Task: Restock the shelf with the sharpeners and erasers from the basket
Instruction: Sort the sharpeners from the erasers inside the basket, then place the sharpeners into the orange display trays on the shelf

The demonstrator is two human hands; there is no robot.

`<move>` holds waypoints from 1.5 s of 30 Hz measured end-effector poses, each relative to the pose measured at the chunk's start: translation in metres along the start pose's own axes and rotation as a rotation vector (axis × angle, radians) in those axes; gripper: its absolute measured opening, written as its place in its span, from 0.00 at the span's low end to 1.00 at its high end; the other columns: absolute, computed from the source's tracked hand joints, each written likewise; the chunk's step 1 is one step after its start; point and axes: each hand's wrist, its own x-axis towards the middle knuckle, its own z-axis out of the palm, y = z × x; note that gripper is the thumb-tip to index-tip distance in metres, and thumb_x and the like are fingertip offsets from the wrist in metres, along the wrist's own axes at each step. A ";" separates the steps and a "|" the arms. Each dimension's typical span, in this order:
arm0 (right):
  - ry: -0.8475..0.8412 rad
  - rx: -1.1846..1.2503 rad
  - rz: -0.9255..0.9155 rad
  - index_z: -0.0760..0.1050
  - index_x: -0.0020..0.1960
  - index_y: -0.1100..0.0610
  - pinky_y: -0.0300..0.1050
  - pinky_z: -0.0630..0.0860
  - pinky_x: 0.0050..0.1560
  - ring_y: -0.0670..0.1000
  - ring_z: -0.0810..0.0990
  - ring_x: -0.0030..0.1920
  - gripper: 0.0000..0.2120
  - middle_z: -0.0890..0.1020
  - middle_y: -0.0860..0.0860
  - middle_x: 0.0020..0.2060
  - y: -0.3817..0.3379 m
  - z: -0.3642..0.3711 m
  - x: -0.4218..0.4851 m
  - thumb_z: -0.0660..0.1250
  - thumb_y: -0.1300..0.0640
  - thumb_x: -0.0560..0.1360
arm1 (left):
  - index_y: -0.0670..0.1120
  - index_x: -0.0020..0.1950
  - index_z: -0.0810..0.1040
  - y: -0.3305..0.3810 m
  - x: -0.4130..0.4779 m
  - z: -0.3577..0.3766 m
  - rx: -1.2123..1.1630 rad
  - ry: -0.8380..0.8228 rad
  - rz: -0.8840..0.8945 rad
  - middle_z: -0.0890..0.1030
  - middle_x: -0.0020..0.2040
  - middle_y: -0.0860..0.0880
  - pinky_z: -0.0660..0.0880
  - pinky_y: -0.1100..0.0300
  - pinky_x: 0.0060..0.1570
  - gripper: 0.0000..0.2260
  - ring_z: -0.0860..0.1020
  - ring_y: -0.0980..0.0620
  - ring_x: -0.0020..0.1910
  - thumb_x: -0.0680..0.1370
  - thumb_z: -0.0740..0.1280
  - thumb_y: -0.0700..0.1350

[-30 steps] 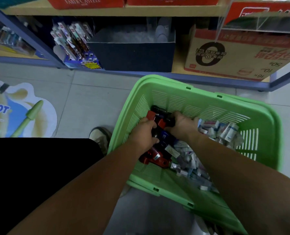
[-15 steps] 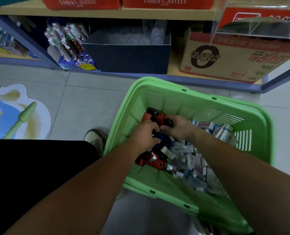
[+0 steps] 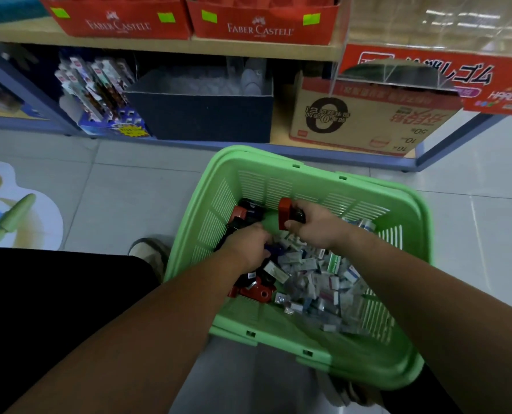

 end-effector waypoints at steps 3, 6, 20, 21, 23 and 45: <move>-0.001 -0.038 0.011 0.66 0.79 0.54 0.43 0.76 0.37 0.51 0.79 0.40 0.25 0.81 0.55 0.54 -0.012 -0.008 -0.012 0.67 0.58 0.84 | 0.45 0.64 0.81 0.001 -0.005 -0.014 -0.066 0.023 -0.032 0.81 0.59 0.44 0.78 0.51 0.55 0.13 0.80 0.43 0.55 0.81 0.70 0.46; 0.016 -0.099 -0.013 0.65 0.80 0.50 0.41 0.77 0.36 0.50 0.81 0.42 0.27 0.80 0.56 0.62 -0.034 -0.019 -0.028 0.68 0.55 0.83 | 0.45 0.58 0.81 0.002 -0.018 -0.041 -0.154 0.087 -0.072 0.82 0.51 0.45 0.78 0.54 0.49 0.10 0.80 0.44 0.49 0.79 0.72 0.48; 0.075 -0.152 -0.211 0.67 0.76 0.50 0.51 0.85 0.55 0.54 0.82 0.58 0.22 0.79 0.54 0.64 -0.170 -0.079 -0.126 0.68 0.53 0.84 | 0.43 0.50 0.81 0.040 -0.105 -0.215 -0.365 0.180 0.055 0.80 0.42 0.45 0.71 0.60 0.38 0.11 0.78 0.49 0.41 0.83 0.67 0.50; 0.094 -0.138 -0.228 0.68 0.74 0.50 0.51 0.85 0.54 0.53 0.83 0.56 0.20 0.80 0.54 0.62 -0.179 -0.087 -0.132 0.68 0.53 0.84 | 0.44 0.53 0.82 0.044 -0.115 -0.231 -0.374 0.188 0.076 0.83 0.46 0.43 0.73 0.57 0.43 0.11 0.79 0.47 0.45 0.83 0.68 0.51; 0.121 -0.098 -0.265 0.71 0.70 0.49 0.52 0.85 0.55 0.53 0.84 0.56 0.16 0.81 0.54 0.60 -0.196 -0.102 -0.143 0.68 0.53 0.83 | 0.46 0.54 0.82 0.052 -0.131 -0.261 -0.388 0.216 0.091 0.84 0.50 0.43 0.75 0.56 0.45 0.09 0.81 0.49 0.47 0.83 0.69 0.50; 0.247 0.674 -0.438 0.73 0.72 0.44 0.62 0.84 0.55 0.59 0.87 0.54 0.21 0.85 0.55 0.57 -0.281 -0.128 -0.069 0.69 0.59 0.82 | 0.52 0.51 0.81 0.038 -0.084 -0.347 -0.990 0.497 0.125 0.87 0.46 0.50 0.74 0.59 0.46 0.02 0.82 0.54 0.43 0.82 0.70 0.47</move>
